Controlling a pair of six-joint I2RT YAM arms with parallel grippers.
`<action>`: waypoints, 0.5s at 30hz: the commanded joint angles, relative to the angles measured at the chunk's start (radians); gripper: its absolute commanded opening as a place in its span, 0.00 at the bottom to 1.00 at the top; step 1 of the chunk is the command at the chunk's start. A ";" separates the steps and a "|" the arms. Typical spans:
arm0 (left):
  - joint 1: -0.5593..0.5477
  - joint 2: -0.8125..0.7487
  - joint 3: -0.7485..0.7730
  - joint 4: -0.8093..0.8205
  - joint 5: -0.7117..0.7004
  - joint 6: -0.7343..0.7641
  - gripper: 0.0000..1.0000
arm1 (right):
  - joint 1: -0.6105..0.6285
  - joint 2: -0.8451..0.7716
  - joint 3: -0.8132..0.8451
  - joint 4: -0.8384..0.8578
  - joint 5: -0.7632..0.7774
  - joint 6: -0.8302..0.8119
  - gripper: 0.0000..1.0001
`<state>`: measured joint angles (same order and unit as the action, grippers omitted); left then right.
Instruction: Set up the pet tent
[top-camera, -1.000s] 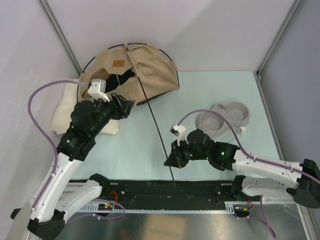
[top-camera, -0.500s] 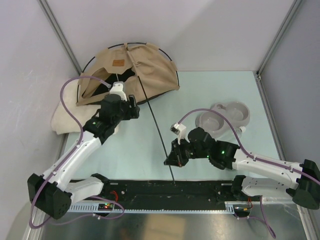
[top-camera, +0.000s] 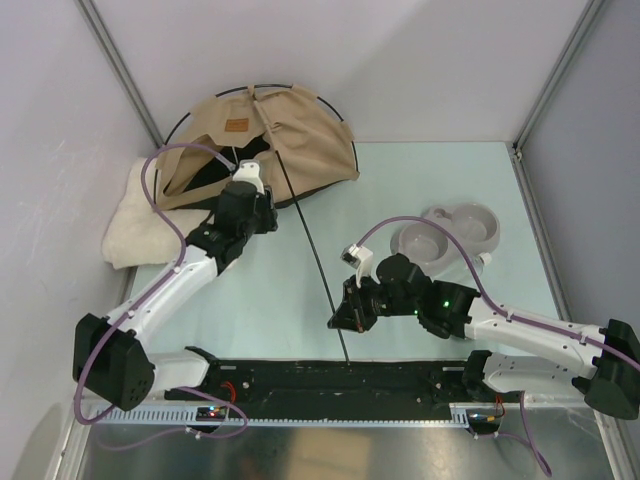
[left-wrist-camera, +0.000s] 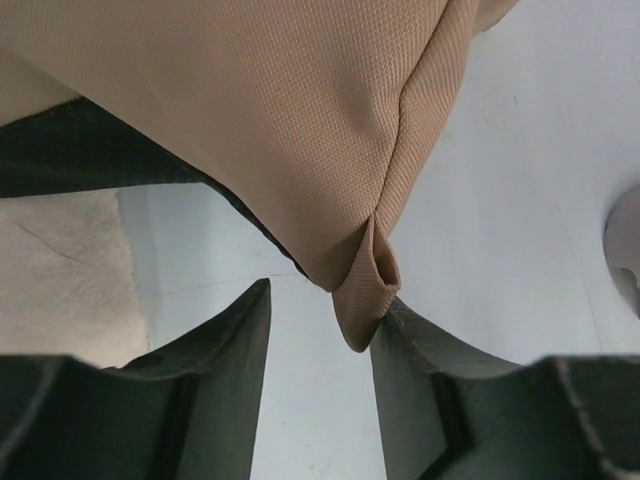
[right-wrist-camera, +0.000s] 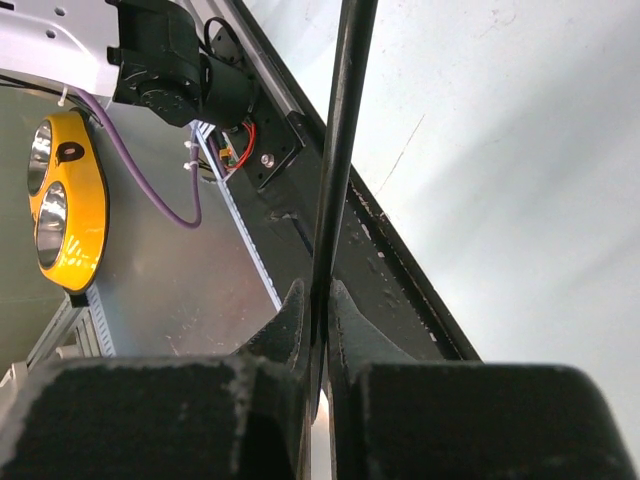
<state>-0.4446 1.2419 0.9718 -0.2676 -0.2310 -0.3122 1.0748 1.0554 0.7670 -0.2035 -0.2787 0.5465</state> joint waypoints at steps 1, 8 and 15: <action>0.006 -0.002 0.047 0.069 -0.036 0.025 0.50 | -0.008 -0.012 0.046 0.065 0.007 -0.020 0.00; 0.006 -0.051 0.003 0.121 -0.040 0.015 0.48 | -0.009 -0.010 0.046 0.071 0.009 -0.020 0.00; 0.005 -0.104 -0.083 0.231 -0.045 0.009 0.27 | -0.014 0.001 0.048 0.105 -0.003 -0.005 0.00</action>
<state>-0.4446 1.1839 0.9272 -0.1410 -0.2527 -0.3134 1.0714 1.0554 0.7673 -0.1852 -0.2798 0.5476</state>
